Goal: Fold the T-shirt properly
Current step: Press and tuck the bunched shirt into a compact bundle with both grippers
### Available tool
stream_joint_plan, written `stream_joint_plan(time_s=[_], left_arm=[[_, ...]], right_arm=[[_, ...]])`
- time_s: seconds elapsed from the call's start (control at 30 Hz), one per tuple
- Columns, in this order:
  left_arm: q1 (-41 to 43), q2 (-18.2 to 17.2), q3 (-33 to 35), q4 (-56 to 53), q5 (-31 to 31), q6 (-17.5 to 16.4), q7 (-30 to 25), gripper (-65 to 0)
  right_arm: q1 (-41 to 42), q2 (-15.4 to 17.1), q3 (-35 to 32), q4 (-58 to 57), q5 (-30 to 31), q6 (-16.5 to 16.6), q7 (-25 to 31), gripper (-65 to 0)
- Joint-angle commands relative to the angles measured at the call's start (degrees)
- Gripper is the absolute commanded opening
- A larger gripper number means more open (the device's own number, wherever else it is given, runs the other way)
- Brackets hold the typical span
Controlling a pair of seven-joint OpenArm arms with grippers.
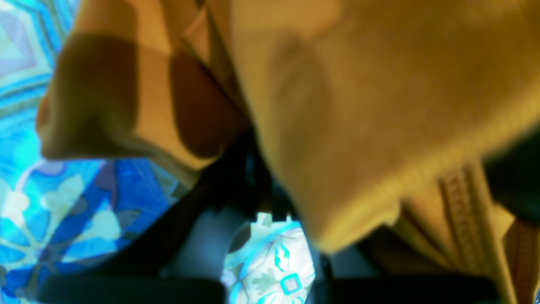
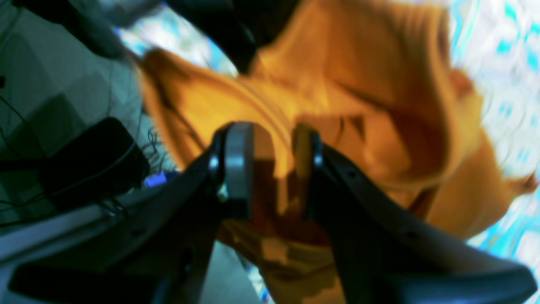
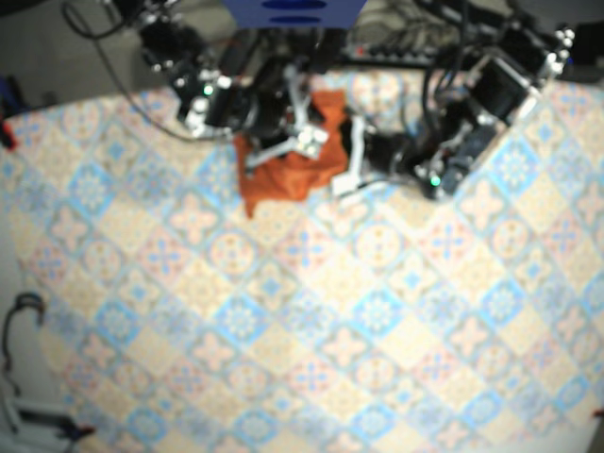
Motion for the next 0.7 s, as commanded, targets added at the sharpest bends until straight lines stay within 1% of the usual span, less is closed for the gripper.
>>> stream_joint_plan(time_s=[0.0,0.3,0.43,0.53,0.6,0.67], left_arm=[[-0.2,-0.6,0.09,-1.03,7.72,4.49,1.36,-60.0],[-0.2,-0.69,0.09,-1.03,7.8,4.49,1.36,-60.0],[-0.2,-0.86,0.18,-1.03,7.8,4.49,1.36,-60.0],[-0.2,-0.86,0.18,-1.03,7.8,4.49,1.36,-60.0],[-0.2,-0.86,0.18,-1.03,7.8,4.49,1.36,-60.0],[-0.2,-0.86,0.18,-1.03,7.8,4.49,1.36,-60.0]], right_arm=[[0.47,0.32,0.15,1.66,0.52,0.18,0.78,-48.5],[0.65,0.58,0.85,4.48,0.17,0.18,1.3,-48.5],[0.47,0.58,6.92,4.56,-3.53,0.18,0.86,-48.5],[0.47,0.58,13.34,4.3,-6.87,0.18,0.78,-48.5],[0.56,0.58,17.47,4.12,-7.13,0.18,0.69,-48.5],[0.73,0.58,20.11,4.04,-7.22,0.18,0.69,-48.5]])
